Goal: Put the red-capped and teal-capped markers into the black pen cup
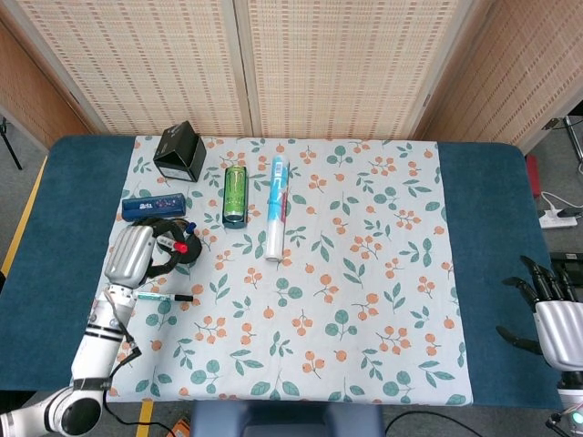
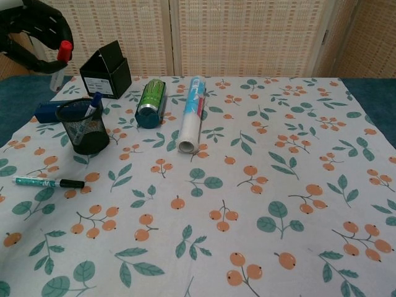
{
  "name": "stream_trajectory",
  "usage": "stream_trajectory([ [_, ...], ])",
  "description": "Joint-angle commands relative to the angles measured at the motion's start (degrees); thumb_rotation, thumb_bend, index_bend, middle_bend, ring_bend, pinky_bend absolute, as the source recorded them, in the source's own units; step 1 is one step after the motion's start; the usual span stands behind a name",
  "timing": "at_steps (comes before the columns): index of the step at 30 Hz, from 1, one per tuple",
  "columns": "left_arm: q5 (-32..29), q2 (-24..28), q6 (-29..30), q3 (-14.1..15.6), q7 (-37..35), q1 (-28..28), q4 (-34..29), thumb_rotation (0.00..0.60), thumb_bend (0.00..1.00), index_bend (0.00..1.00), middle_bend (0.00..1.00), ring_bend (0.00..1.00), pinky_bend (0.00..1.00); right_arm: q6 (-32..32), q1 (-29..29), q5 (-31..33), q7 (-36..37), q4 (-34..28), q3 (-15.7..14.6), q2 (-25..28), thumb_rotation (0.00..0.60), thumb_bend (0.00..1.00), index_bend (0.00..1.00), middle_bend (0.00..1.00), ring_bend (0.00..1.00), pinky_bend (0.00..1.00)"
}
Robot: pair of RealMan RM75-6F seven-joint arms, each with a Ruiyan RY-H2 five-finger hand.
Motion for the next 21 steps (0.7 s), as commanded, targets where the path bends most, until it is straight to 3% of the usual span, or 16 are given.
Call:
stream_trajectory([
  [1, -5.49, 0.13, -6.12, -2.8, -6.49, -5.41, 7.79, 0.6, 0.34, 0.57, 0.73, 0.35, 0.26, 0.0, -0.01, 0.08, -0.08, 0.07, 0.03, -0.03, 0.6, 0.0, 0.29, 0.04, 0.1, 0.02],
  [5, -6.84, -2.18, -8.87, -1.77, -9.24, -8.35, 14.74, 0.6, 0.34, 0.57, 0.73, 0.35, 0.26, -0.16, 0.0, 0.61, -0.54, 0.08, 0.2, -0.13, 0.6, 0.0, 0.3, 0.04, 0.1, 0.02],
  [12, -8.3, -4.43, -11.12, -0.23, -12.02, -10.29, 21.41, 0.6, 0.34, 0.57, 0.73, 0.35, 0.25, -0.19, 0.04, 0.75, -0.53, 0.14, 0.31, -0.24, 0.6, 0.0, 0.29, 0.04, 0.1, 0.02],
  [18, -7.36, -5.39, -10.9, 1.83, -14.51, -10.52, 23.49, 0.6, 0.34, 0.56, 0.72, 0.34, 0.25, -0.99, 0.43, 0.85, -0.74, 0.33, 0.27, -0.55, 0.6, 0.0, 0.29, 0.04, 0.1, 0.02],
  [21, -7.66, -5.23, -11.69, 2.7, -15.27, -10.7, 24.03, 0.6, 0.34, 0.49, 0.64, 0.31, 0.24, -0.59, 0.28, 0.69, -0.78, 0.22, 0.28, -0.52, 0.6, 0.0, 0.29, 0.04, 0.1, 0.02],
])
